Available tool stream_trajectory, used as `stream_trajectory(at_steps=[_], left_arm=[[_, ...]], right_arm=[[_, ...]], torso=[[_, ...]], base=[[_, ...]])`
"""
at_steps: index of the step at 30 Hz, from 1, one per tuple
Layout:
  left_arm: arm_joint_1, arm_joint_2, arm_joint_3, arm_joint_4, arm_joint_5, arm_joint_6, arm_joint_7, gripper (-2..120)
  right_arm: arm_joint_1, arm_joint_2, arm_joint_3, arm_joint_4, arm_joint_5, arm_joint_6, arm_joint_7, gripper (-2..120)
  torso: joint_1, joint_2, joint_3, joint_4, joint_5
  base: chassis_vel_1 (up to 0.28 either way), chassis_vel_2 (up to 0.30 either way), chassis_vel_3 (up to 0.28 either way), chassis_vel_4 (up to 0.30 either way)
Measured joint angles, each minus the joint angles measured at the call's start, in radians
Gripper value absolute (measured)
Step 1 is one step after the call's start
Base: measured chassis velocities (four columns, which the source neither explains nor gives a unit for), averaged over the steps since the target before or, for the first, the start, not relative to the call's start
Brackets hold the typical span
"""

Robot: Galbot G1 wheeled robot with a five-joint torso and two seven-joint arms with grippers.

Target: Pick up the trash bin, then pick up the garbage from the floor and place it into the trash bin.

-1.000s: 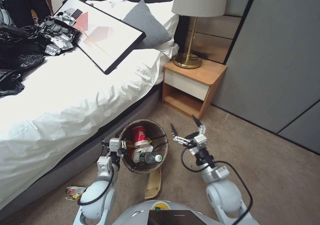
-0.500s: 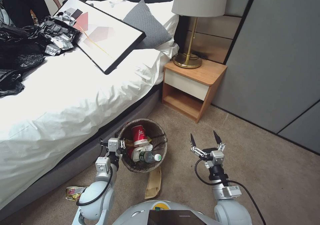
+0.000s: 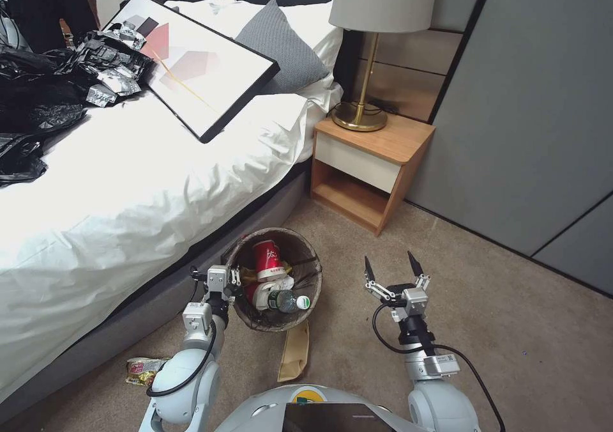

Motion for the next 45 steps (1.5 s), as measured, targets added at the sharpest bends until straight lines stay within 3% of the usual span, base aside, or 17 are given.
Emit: stream_trajectory(at_steps=[11,45], left_arm=[[0.001,0.001,0.006,-0.006,0.001,0.002,0.0,3],[0.006,-0.002,0.008,-0.003,0.012,-0.004,0.007,3]], right_arm=[[0.017,0.0,-0.008,0.005,0.006,-0.05,0.059,100],[0.075,0.0,-0.035,-0.015,-0.002,-0.079,0.044,99]], torso=[[0.0,0.0,0.0,-0.0001,-0.0001],[0.0,0.0,0.0,-0.0001,-0.0001]], base=[[0.009,0.012,0.008,0.011],[0.05,0.055,0.054,0.053]])
